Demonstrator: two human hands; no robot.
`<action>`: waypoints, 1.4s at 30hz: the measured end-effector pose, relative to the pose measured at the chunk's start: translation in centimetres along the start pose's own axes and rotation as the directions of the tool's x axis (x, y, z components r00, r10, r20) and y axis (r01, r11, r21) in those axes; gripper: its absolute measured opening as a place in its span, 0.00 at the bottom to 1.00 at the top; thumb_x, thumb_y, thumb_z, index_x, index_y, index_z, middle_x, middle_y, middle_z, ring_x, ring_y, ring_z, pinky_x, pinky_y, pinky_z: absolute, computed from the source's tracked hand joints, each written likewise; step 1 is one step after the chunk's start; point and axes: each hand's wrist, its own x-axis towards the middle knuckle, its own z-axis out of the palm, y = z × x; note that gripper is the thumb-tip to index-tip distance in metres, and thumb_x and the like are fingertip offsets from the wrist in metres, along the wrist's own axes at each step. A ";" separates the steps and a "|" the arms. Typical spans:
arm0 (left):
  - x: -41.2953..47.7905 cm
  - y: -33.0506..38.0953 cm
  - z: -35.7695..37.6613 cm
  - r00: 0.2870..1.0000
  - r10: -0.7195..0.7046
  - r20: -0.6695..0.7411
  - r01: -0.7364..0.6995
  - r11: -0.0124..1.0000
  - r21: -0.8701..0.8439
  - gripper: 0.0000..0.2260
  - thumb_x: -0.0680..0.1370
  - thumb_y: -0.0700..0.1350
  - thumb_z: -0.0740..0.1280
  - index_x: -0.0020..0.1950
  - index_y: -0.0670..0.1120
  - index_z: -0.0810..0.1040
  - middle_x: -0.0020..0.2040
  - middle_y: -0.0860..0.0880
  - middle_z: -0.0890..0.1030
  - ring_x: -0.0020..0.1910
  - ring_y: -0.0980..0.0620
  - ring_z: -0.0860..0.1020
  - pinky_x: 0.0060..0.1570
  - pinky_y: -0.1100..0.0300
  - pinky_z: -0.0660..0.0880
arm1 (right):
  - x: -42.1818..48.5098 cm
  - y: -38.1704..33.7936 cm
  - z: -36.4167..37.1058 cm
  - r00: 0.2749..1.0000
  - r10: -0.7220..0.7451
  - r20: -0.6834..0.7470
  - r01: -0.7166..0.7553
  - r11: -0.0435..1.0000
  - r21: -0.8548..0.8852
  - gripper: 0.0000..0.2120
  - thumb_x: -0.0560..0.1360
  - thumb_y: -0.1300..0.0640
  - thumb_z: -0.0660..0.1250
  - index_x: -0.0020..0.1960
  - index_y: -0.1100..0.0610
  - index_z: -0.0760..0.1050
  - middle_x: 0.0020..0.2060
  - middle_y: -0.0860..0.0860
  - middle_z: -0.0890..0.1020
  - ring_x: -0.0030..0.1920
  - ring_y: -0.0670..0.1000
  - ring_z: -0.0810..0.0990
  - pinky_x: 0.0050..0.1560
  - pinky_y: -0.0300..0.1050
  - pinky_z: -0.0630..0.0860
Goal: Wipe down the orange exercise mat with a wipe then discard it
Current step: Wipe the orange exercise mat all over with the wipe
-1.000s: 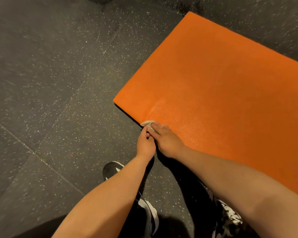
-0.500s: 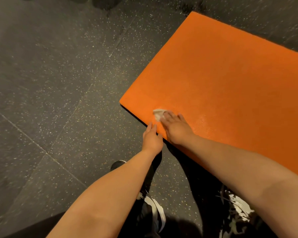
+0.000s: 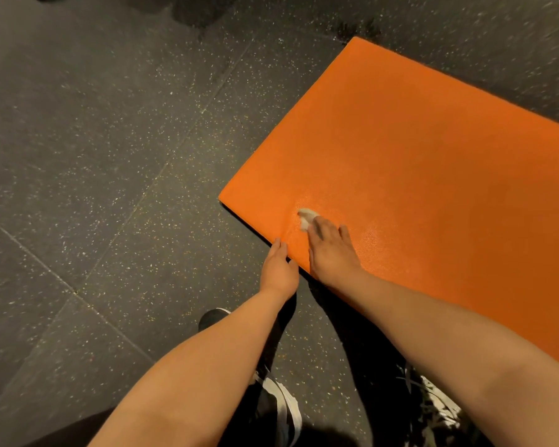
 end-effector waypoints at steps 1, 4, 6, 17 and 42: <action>0.2 -0.2 -0.1 1.000 0.008 -0.005 -0.008 1.000 0.005 0.25 0.85 0.40 0.58 0.81 0.44 0.57 0.82 0.52 0.52 0.79 0.53 0.57 0.70 0.66 0.55 | 0.4 -0.1 0.1 0.999 0.040 -0.017 -0.039 0.999 0.036 0.33 0.80 0.57 0.61 0.82 0.61 0.52 0.81 0.58 0.48 0.81 0.58 0.48 0.80 0.63 0.46; 0.9 -0.3 -0.8 0.998 0.011 -0.063 -0.012 1.000 -0.019 0.23 0.85 0.39 0.57 0.80 0.43 0.61 0.81 0.49 0.58 0.78 0.52 0.59 0.67 0.69 0.52 | 1.0 -1.8 0.7 1.000 -0.023 0.007 0.022 0.993 0.120 0.33 0.80 0.59 0.62 0.82 0.61 0.53 0.82 0.55 0.43 0.81 0.57 0.46 0.80 0.59 0.47; 1.4 -0.4 -1.3 0.993 -0.008 -0.119 0.001 0.999 -0.052 0.22 0.84 0.38 0.56 0.80 0.42 0.62 0.81 0.48 0.58 0.78 0.52 0.60 0.65 0.72 0.53 | 1.4 -3.2 1.1 0.989 -0.131 0.068 0.121 0.983 0.141 0.31 0.83 0.56 0.58 0.83 0.56 0.50 0.83 0.53 0.45 0.82 0.56 0.46 0.80 0.54 0.41; 2.7 -1.6 -1.5 0.990 -0.061 -0.124 0.036 0.980 -0.195 0.23 0.85 0.38 0.56 0.81 0.43 0.58 0.81 0.51 0.56 0.77 0.55 0.60 0.56 0.81 0.50 | 6.5 -0.9 -1.0 0.995 -0.084 0.054 0.076 0.987 0.143 0.28 0.86 0.56 0.50 0.83 0.56 0.44 0.82 0.55 0.44 0.82 0.54 0.40 0.78 0.50 0.37; 2.1 -1.2 1.0 0.986 0.046 -0.162 -0.022 0.989 0.148 0.31 0.84 0.46 0.60 0.83 0.49 0.49 0.83 0.53 0.43 0.81 0.51 0.43 0.78 0.50 0.45 | 1.2 0.3 1.3 0.988 -0.154 -0.011 0.152 0.956 0.252 0.31 0.82 0.68 0.56 0.83 0.54 0.54 0.82 0.53 0.54 0.82 0.53 0.49 0.76 0.44 0.36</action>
